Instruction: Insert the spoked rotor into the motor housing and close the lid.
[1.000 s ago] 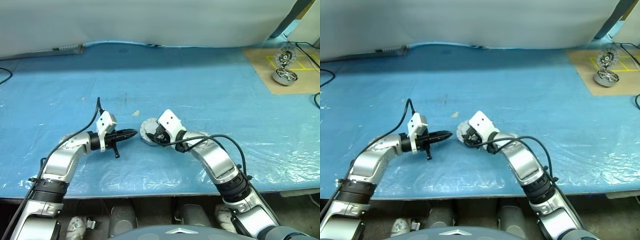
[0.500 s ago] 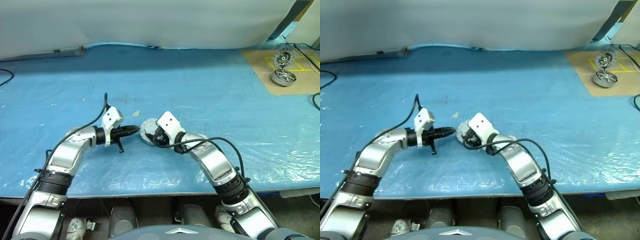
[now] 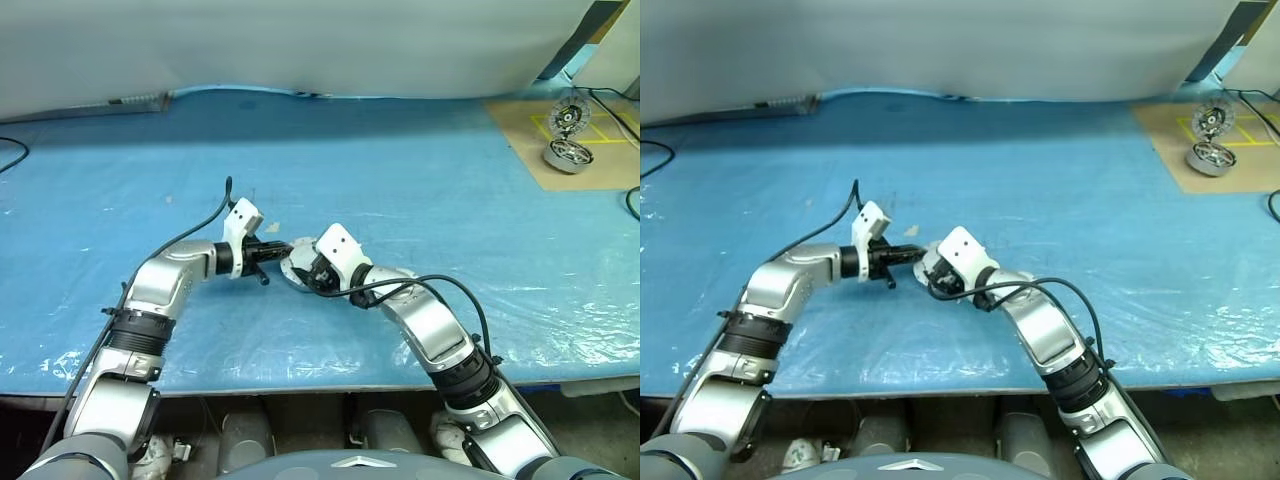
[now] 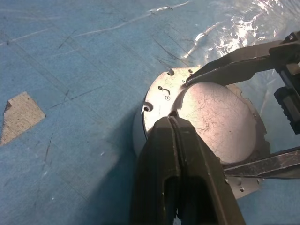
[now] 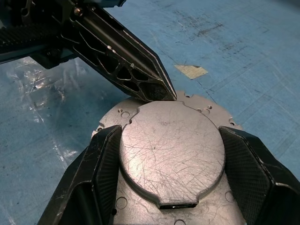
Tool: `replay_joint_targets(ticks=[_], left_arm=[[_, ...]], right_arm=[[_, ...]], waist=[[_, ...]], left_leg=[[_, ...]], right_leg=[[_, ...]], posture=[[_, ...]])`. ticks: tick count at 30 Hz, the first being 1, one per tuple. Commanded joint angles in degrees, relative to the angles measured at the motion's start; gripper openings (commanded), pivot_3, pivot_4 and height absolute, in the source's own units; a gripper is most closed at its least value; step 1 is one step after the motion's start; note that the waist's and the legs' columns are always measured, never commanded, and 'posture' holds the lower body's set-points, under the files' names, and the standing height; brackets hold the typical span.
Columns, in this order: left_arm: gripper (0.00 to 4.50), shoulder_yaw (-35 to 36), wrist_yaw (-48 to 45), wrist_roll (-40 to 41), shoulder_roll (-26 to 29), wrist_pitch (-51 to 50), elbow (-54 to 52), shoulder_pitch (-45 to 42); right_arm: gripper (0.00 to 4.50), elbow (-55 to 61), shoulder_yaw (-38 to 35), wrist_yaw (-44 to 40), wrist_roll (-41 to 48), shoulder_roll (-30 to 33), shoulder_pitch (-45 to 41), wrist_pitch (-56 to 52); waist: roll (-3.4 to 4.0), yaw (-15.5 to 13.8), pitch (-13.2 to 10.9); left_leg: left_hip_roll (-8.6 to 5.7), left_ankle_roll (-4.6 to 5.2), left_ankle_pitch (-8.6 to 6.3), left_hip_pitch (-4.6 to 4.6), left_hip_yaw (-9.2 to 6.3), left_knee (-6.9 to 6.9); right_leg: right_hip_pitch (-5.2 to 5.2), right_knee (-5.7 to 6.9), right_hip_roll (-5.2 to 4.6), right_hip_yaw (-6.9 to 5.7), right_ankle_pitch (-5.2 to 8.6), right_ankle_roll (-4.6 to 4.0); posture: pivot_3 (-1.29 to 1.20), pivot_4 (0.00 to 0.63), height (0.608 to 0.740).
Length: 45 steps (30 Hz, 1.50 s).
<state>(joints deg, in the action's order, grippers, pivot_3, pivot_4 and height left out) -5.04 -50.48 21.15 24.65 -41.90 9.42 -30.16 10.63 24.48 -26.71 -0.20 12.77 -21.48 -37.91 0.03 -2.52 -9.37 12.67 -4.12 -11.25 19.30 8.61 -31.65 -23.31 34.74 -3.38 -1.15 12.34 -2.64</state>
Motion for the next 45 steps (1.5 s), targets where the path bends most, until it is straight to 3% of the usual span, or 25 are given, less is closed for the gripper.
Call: replay_joint_targets(ticks=[1,6,11,18,24,31,39,45], left_arm=[[0.0,-0.96,1.35,-0.01,0.13,-4.37,-0.92,-0.41],[0.0,-1.22,1.75,0.8,0.08,-7.75,-2.1,-0.2],[0.0,-1.56,1.79,0.36,0.45,-7.7,-2.34,-0.15],[0.0,-1.91,1.33,-0.19,0.83,-6.38,-1.9,-0.28],[0.0,-2.62,0.59,-0.91,0.68,-4.69,-0.82,-1.11],[0.0,-2.99,0.23,-0.9,0.53,-3.73,-0.61,-1.19],[0.0,-2.93,0.31,-0.84,0.58,-3.16,-1.1,-0.73],[0.0,-2.87,0.33,-0.78,0.6,-3.0,-1.35,-0.36]], right_arm=[[2.95,-4.66,1.86,-0.29,-1.61,1.03,1.69,-1.57],[2.95,-3.95,0.91,-2.26,-0.1,1.11,1.41,1.09],[4.47,-1.28,-2.24,-3.32,2.03,0.52,1.64,4.11],[4.47,9.01,-12.4,-4.14,12.37,-1.79,4.59,0.78],[4.47,14.65,-23.95,-0.51,25.74,-5.73,8.41,-12.51],[4.47,9.58,-33.15,8.51,31.99,-10.61,6.91,-25.7],[4.47,4.14,-38.45,11.47,37.86,-14.73,4.87,-33.87],[4.47,1.37,-46.91,14.66,45.54,-20.49,2.96,-42.15]], waist=[[0.01,0.0,0.01],[0.02,0.01,0.01],[0.02,-0.02,0.01],[0.02,-0.3,0.0],[0.03,-0.67,-0.01],[0.05,-1.39,-0.01],[0.05,-1.45,-0.01],[0.06,-1.46,-0.02]], left_leg=[[0.0,0.0,0.0,0.0,0.0,0.0],[0.0,0.0,0.0,-0.04,0.0,0.01],[-0.01,0.0,0.0,0.02,0.0,0.12],[-0.06,0.0,0.0,0.36,-0.03,0.33],[-0.09,0.0,0.0,0.6,-0.06,0.33],[-0.1,-0.01,0.01,0.58,-0.06,0.34],[-0.11,-0.02,0.01,0.65,-0.06,0.37],[-0.1,-0.02,0.01,0.63,-0.06,0.39]], right_leg=[[0.01,-0.01,-0.01,0.0,0.01,0.01],[0.03,-0.01,-0.01,0.0,0.19,0.33],[0.01,-0.11,-0.01,-0.01,0.19,0.31],[-0.25,-0.28,-0.02,-0.06,0.06,0.07],[-0.51,-0.26,-0.03,-0.1,0.05,0.06],[-0.54,-0.25,-0.04,-0.08,0.06,0.07],[-0.62,-0.25,-0.04,-0.08,0.05,0.07],[-0.61,-0.24,-0.04,-0.09,0.05,0.07]], posture=[[0.0,0.15,0.74],[0.0,0.15,0.74],[0.0,0.15,0.74],[0.0,0.15,0.74],[0.0,0.15,0.74],[0.0,0.15,0.74],[0.0,0.15,0.74],[0.0,0.15,0.74]])
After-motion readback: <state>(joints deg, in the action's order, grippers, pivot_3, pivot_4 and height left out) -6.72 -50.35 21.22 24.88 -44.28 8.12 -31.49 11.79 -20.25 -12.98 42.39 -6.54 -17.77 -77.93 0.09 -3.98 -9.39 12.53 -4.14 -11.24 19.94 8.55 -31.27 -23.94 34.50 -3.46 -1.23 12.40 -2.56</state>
